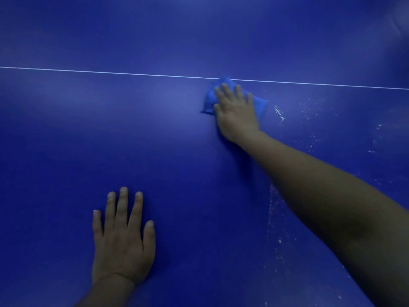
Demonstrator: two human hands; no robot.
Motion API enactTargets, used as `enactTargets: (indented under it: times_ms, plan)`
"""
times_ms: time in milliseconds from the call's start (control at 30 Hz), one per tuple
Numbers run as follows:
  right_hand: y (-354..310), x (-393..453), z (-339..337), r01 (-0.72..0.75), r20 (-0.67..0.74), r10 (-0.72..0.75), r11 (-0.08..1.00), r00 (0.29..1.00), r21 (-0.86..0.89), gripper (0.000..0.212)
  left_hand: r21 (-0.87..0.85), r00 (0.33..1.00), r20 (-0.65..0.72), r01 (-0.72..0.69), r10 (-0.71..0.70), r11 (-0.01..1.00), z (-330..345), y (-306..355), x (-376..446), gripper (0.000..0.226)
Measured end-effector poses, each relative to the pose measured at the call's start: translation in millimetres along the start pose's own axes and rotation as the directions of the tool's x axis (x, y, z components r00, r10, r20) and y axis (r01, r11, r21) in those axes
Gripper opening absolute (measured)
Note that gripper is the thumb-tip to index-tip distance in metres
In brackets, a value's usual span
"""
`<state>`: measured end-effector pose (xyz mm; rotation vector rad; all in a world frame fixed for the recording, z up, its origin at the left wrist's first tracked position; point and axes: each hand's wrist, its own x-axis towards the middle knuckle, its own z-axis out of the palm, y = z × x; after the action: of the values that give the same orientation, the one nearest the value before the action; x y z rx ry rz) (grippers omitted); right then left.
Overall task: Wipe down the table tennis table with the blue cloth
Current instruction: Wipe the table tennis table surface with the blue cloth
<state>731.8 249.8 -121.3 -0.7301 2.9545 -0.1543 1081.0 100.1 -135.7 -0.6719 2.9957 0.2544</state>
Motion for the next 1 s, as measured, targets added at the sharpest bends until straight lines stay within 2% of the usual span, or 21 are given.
enactTargets:
  times_ms: [67,133,167,200,233,267,300,367,433,467,500,567,667,733,833,933,1000]
  plan:
    - [55.3,1.2,-5.2,-0.237,-0.078,0.235,0.971,0.969,-0.016,0.053,0.008,1.000,-0.011,-0.001,0.001,1.000,1.0,0.0,-0.2,0.067]
    - [107.5,-8.6,-15.8,-0.559,-0.093,0.565,0.825,0.820,0.086,0.054,0.003,1.000,-0.011,-0.005,0.005,1.000,1.5,0.6,0.1,0.067]
    - [120.7,-14.3,-20.6,-0.662,-0.064,0.673,0.738,0.737,0.132,0.055,-0.003,1.000,-0.008,-0.005,0.005,1.000,1.7,0.7,0.4,0.067]
    - [122.4,-17.8,-23.0,-0.709,-0.042,0.721,0.688,0.691,0.154,0.056,-0.002,1.000,-0.005,-0.005,0.005,1.000,2.1,0.6,0.6,0.067]
    - [113.8,-19.4,-22.3,-0.706,-0.036,0.718,0.692,0.695,0.152,0.056,0.004,1.000,0.001,-0.008,0.008,1.000,2.2,0.3,0.1,0.066]
    - [97.2,-19.9,-19.4,-0.649,-0.052,0.659,0.749,0.750,0.135,0.056,0.009,1.000,0.004,-0.009,0.009,1.000,1.6,0.5,0.1,0.066]
    - [75.1,-18.6,-14.8,-0.540,-0.070,0.548,0.835,0.834,0.102,0.056,0.013,1.000,0.004,-0.009,0.009,1.000,0.8,0.9,0.9,0.066]
    - [25.3,-18.4,-3.8,-0.217,-0.051,0.218,0.976,0.975,0.021,0.056,0.024,1.000,0.015,-0.008,0.007,1.000,-0.1,1.3,2.2,0.066]
    - [-8.0,-22.2,2.9,0.030,0.036,-0.031,0.999,0.999,0.020,0.056,0.025,1.000,0.027,-0.006,0.005,1.000,-0.6,0.7,1.5,0.066]
    - [-7.6,-20.9,3.5,0.065,0.052,-0.066,0.997,0.996,0.030,0.055,0.021,1.000,0.028,-0.005,0.004,1.000,-0.7,0.4,0.5,0.066]
    - [3.0,-17.4,2.5,0.038,0.031,-0.039,0.999,0.999,0.016,0.055,0.018,1.000,0.026,-0.005,0.004,1.000,-0.5,0.5,-0.2,0.066]
    - [40.8,-10.9,-1.8,-0.147,-0.054,0.146,0.989,0.988,-0.029,0.054,0.017,1.000,0.016,-0.003,0.003,1.000,-0.5,1.5,-0.5,0.067]
    - [91.6,-16.7,-11.0,-0.507,-0.060,0.511,0.859,0.858,0.068,0.056,0.020,1.000,0.019,-0.005,0.005,1.000,0.1,1.7,1.1,0.067]
    - [86.3,-26.3,-11.4,-0.571,-0.052,0.577,0.815,0.815,0.096,0.057,0.028,1.000,0.027,-0.008,0.008,1.000,-0.4,1.1,1.0,0.067]
    - [32.7,-27.4,0.4,-0.459,-0.084,0.462,0.887,0.883,0.057,0.054,0.020,1.000,0.017,-0.012,0.011,1.000,-0.8,0.5,0.1,0.067]
    - [-43.1,-15.7,13.5,-0.252,-0.071,0.252,0.968,0.965,0.017,0.054,0.003,1.000,0.001,-0.012,0.012,1.000,0.1,-1.6,0.1,0.068]
    - [-81.1,-1.3,16.0,-0.118,-0.039,0.120,0.992,0.992,0.049,0.054,0.000,1.000,-0.009,-0.015,0.015,1.000,0.9,-2.4,1.4,0.069]
